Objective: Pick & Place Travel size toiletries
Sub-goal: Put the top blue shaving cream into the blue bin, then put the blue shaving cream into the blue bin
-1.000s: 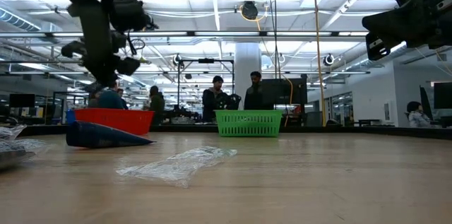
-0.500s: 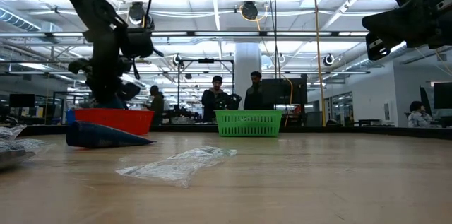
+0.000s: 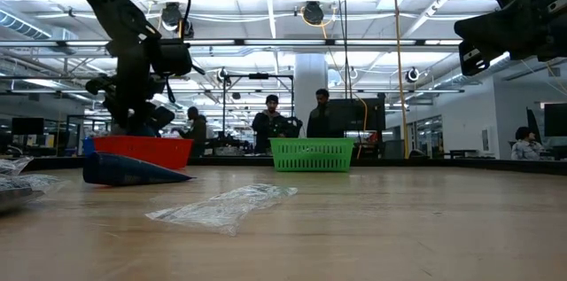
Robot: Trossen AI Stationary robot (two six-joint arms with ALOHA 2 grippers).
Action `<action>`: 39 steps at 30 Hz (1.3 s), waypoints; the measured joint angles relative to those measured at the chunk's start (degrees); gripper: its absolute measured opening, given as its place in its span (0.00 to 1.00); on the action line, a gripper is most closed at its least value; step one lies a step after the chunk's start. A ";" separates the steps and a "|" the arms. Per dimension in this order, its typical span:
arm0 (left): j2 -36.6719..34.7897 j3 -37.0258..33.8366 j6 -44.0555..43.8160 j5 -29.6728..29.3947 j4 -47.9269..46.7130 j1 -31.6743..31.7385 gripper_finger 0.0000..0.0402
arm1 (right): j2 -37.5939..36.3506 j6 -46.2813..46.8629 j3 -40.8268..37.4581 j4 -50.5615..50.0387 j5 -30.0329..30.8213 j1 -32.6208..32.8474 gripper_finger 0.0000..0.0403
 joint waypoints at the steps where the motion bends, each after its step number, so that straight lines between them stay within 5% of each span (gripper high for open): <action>1: 0.00 0.00 0.51 0.02 0.00 0.00 0.33 | 0.01 -0.01 0.00 0.00 0.00 0.01 0.00; 10: -0.96 0.70 7.13 1.62 -2.96 -1.64 0.47 | 0.00 -0.01 0.02 0.00 0.01 0.01 0.00; 15: -3.73 1.84 7.37 2.07 -4.48 -5.66 0.47 | 0.00 0.01 0.02 0.00 0.01 0.01 0.00; 19: -8.49 4.46 7.37 8.37 -5.91 -10.25 0.45 | 0.00 0.01 0.00 0.00 0.02 0.02 0.00; 26: -16.18 9.16 8.23 29.44 -6.12 -24.13 0.39 | 0.01 0.01 0.00 0.00 0.02 0.00 0.00; 32: -19.04 9.92 6.18 33.47 -0.56 -39.40 0.35 | 0.02 0.01 0.02 0.00 0.01 0.02 0.00; 39: -14.60 10.47 -12.57 40.11 -0.30 -55.64 0.35 | 0.02 -0.02 0.02 0.00 0.00 0.00 0.00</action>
